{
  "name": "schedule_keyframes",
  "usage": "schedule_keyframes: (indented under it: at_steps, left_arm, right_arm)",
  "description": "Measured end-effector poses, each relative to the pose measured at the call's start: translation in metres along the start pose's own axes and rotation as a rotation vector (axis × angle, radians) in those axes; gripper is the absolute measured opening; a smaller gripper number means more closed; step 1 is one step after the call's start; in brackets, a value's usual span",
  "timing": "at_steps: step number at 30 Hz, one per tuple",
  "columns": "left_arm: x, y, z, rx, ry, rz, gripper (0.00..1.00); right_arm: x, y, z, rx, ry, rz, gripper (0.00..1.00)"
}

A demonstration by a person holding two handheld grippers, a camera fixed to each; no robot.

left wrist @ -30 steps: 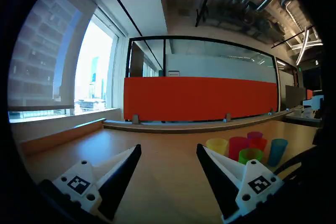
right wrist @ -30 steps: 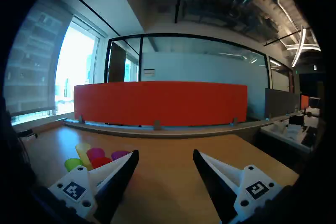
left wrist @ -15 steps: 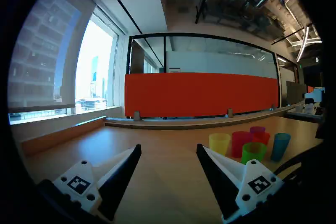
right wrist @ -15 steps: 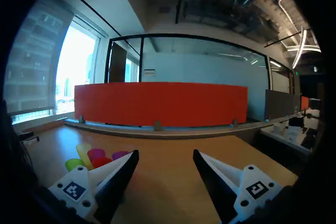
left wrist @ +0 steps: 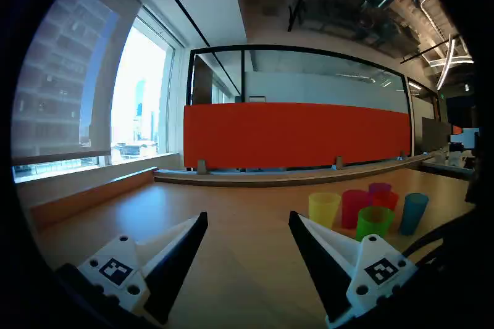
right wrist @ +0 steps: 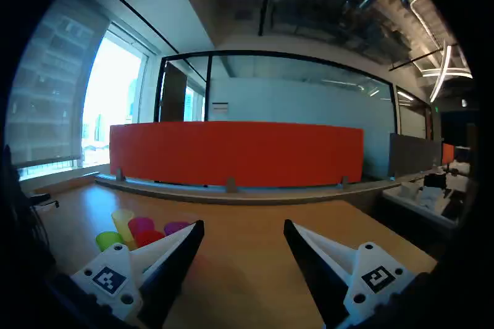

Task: Pour water

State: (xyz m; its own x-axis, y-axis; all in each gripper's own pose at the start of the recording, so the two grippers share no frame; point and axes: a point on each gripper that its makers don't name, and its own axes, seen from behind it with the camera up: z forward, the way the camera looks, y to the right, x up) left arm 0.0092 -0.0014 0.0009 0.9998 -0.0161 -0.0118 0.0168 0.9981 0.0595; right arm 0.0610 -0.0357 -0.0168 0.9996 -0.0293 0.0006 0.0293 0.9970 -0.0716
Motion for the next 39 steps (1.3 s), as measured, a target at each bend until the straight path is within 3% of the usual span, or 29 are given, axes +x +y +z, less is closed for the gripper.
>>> schedule_keyframes:
  at_steps: [18, 30, 39]
  left_arm:
    - [0.0, 0.0, 0.0, -0.001, -0.001, 0.001, 0.98]
    - [0.001, 0.0, -0.001, 0.0, -0.001, 0.001, 0.98]
    - [0.001, 0.0, 0.0, -0.001, 0.0, 0.001, 0.98]
  right_arm:
    - [0.009, 0.027, -0.011, -0.036, 0.066, -0.011, 1.0]
    - [-0.018, 0.035, 0.007, -0.062, 0.041, 0.063, 1.0]
    - [-0.044, 0.029, 0.015, -0.03, 0.045, 0.088, 1.0]
